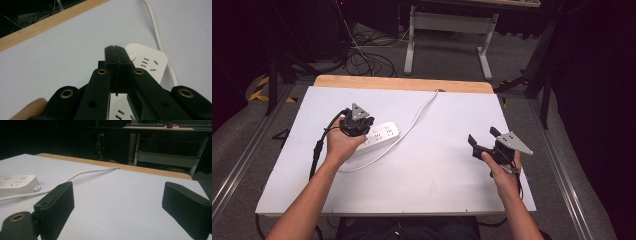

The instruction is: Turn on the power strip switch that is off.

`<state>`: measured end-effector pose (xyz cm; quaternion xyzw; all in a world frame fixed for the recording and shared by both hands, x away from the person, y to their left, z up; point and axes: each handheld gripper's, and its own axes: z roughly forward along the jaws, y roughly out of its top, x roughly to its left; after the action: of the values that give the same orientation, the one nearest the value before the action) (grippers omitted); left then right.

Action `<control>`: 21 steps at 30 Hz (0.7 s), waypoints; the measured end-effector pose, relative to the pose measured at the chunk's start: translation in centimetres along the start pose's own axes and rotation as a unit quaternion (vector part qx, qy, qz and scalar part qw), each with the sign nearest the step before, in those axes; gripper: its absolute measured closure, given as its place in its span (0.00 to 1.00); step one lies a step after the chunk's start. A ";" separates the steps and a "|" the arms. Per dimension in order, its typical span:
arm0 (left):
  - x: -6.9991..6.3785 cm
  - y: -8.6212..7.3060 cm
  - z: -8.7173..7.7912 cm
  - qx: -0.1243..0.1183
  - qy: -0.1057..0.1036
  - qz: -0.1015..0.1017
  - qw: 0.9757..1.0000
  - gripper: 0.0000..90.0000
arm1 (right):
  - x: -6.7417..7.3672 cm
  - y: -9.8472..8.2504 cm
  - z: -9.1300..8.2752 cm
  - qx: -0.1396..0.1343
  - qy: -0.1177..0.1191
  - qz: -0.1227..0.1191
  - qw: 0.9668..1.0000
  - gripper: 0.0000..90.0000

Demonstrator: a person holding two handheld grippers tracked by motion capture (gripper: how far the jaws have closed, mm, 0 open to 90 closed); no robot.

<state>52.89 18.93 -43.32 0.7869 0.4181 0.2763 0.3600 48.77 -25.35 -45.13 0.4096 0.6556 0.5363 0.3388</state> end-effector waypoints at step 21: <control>-0.2 -0.7 3.0 0.061 -0.006 0.009 0.998 1.00 | 0.1 -0.2 0.2 0.021 0.008 0.005 1.000 0.12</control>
<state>54.64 18.02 -45.70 0.8127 0.4250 0.2486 0.3117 48.84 -25.18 -45.35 0.4157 0.6673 0.5276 0.3218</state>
